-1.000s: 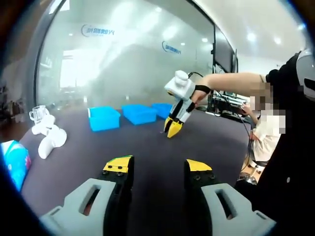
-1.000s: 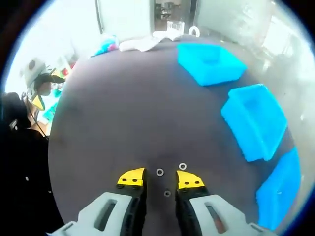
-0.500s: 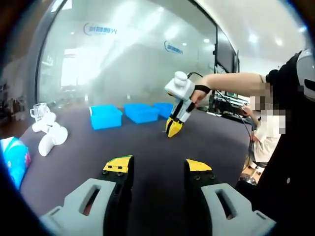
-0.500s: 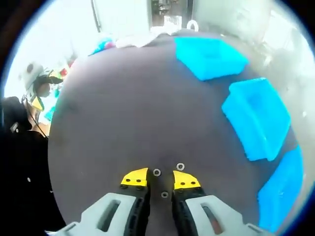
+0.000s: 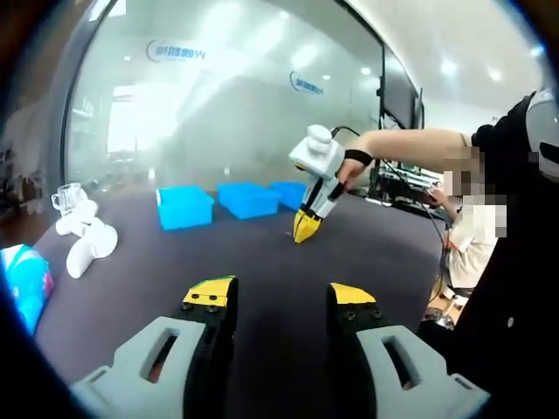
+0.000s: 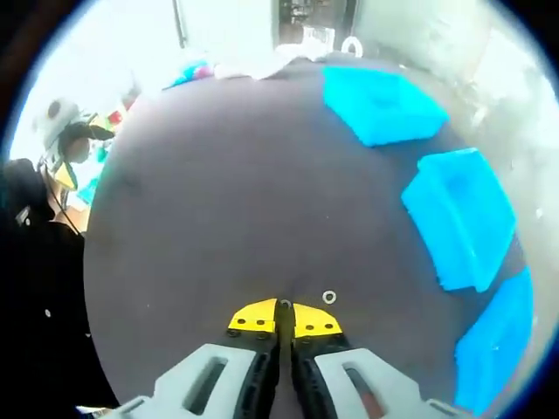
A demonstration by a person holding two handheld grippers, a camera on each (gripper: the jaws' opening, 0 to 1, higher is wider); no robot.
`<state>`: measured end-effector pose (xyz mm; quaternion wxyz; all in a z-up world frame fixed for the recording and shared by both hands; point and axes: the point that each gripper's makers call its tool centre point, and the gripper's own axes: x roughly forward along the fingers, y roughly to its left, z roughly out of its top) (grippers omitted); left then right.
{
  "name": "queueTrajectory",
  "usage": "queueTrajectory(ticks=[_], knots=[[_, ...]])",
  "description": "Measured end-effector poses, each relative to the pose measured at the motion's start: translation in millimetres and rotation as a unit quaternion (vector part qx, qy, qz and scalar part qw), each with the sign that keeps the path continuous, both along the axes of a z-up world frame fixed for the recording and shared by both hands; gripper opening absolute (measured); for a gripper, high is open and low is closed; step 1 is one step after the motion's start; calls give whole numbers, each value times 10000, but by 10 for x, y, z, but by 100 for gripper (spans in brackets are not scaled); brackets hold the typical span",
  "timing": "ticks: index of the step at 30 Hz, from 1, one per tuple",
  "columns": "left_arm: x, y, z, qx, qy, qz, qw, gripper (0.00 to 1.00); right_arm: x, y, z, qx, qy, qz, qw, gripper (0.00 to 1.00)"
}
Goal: Sort the screws, nuts, and washers into the corresponding bins
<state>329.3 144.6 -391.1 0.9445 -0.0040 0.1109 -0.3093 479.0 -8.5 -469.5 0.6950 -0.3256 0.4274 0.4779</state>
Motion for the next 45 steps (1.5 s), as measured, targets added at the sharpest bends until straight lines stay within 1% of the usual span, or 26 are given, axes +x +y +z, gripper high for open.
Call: queueTrajectory(ticks=[6, 12, 14, 18, 20, 21, 23, 24, 26, 30, 31, 32, 34, 36, 40, 42, 44, 45], knots=[[-4, 6, 15, -1, -15, 20, 10000, 39, -40, 7, 19, 31, -19, 40, 10000, 1], [2, 13, 38, -15, -46, 38, 10000, 39, -101, 4, 101, 254, -100, 12, 9996, 1], [7, 26, 47, -27, -58, 62, 10000, 39, -142, 8, 149, 422, -134, 28, 9990, 1], [14, 50, 67, -47, -84, 110, 9999, 39, -195, 7, 285, 894, -274, -129, 9955, 1], [11, 51, 78, -47, -97, 111, 9999, 39, -216, -28, 347, 1043, -416, -193, 9935, 1], [9, 51, 84, -46, -105, 113, 9999, 39, -224, -42, 397, 1178, -551, -212, 9913, 1], [6, 48, 98, -45, -121, 113, 9999, 39, -245, -46, 471, 1442, -658, -332, 9868, 1], [5, 47, 108, -51, -133, 115, 9998, 39, -257, -47, 520, 1605, -742, -371, 9835, 1], [2, 44, 129, -69, -158, 128, 9998, 39, -291, -75, 598, 1836, -947, -306, 9779, 1], [-11, 36, 154, -86, -183, 130, 9997, 39, -372, -140, 691, 2211, -1224, -467, 9664, 1], [-16, 37, 160, -100, -188, 144, 9997, 39, -383, -163, 716, 2321, -1370, -553, 9614, 1], [-22, 34, 163, -100, -193, 144, 9997, 39, -404, -197, 712, 2308, -1452, -606, 9602, 1], [-49, 21, 166, -83, -207, 136, 9997, 39, -429, -222, 748, 2433, -1644, -696, 9534, 1], [-73, 14, 179, -93, -227, 135, 9996, 39, -479, -239, 802, 2655, -1799, -864, 9432, 1], [-98, 29, 221, -132, -292, 194, 9993, 39, -594, -276, 940, 3108, -2124, -1136, 9195, 1], [-105, 35, 243, -138, -320, 223, 9991, 39, -656, -302, 986, 3246, -2240, -1206, 9110, 1], [-113, 41, 273, -140, -358, 244, 9990, 39, -694, -339, 1058, 3499, -2317, -1433, 8963, 1], [-115, 44, 289, -146, -380, 256, 9988, 39, -706, -354, 1074, 3547, -2346, -1476, 8930, 1]])
